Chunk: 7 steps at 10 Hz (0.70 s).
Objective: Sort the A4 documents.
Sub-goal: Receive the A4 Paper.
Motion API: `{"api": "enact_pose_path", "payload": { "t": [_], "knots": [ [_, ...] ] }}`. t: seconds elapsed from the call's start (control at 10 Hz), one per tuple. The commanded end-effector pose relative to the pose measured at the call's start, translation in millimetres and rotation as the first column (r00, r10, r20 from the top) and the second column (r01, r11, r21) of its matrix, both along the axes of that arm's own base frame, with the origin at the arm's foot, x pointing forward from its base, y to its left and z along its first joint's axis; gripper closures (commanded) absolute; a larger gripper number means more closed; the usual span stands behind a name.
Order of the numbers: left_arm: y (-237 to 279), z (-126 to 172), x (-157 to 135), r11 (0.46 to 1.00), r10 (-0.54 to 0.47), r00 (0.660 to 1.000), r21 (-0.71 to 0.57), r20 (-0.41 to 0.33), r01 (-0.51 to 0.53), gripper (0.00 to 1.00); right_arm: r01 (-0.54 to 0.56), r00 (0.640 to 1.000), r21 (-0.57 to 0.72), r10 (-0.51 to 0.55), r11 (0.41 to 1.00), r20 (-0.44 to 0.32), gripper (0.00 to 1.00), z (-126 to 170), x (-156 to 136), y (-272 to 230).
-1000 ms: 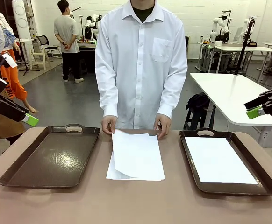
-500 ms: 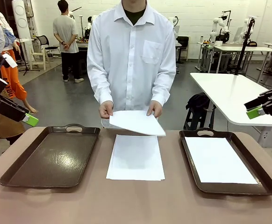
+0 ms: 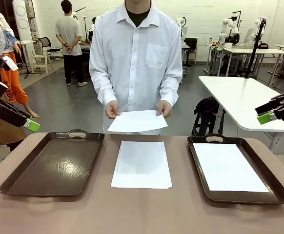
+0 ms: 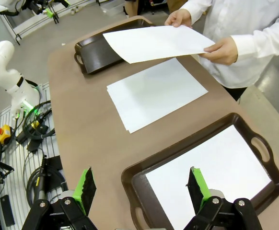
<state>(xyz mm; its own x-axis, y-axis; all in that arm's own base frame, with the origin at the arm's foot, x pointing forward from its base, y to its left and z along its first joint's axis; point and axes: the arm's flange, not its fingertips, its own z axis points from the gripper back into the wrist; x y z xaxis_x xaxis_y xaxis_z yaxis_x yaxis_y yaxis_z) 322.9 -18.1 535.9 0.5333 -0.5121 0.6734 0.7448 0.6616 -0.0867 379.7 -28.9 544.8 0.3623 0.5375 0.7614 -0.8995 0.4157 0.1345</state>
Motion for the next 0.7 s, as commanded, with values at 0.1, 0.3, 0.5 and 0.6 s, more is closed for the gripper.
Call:
{"api": "enact_pose_path", "payload": {
  "t": [0.1,0.3,0.5,0.6],
  "knots": [
    [0.9,-1.8,0.8,1.000,-0.010,1.000,-0.010,0.009,0.011,0.00,-0.005,1.000,0.000,0.005,1.000,-0.002,0.00,-0.3,-0.3,1.2],
    [0.9,-1.8,0.8,1.000,-0.010,1.000,-0.010,0.009,0.011,0.00,-0.005,1.000,0.000,0.005,1.000,-0.002,0.00,-0.3,-0.3,1.2],
    [0.9,-1.8,0.8,1.000,-0.010,1.000,-0.010,0.009,0.011,0.00,-0.005,1.000,0.000,0.005,1.000,-0.002,0.00,-0.3,-0.3,1.2],
    [0.9,-1.8,0.8,1.000,-0.010,1.000,-0.010,0.009,0.011,0.00,-0.005,1.000,0.000,0.005,1.000,-0.002,0.00,-0.3,-0.3,1.2]
  ]
}}
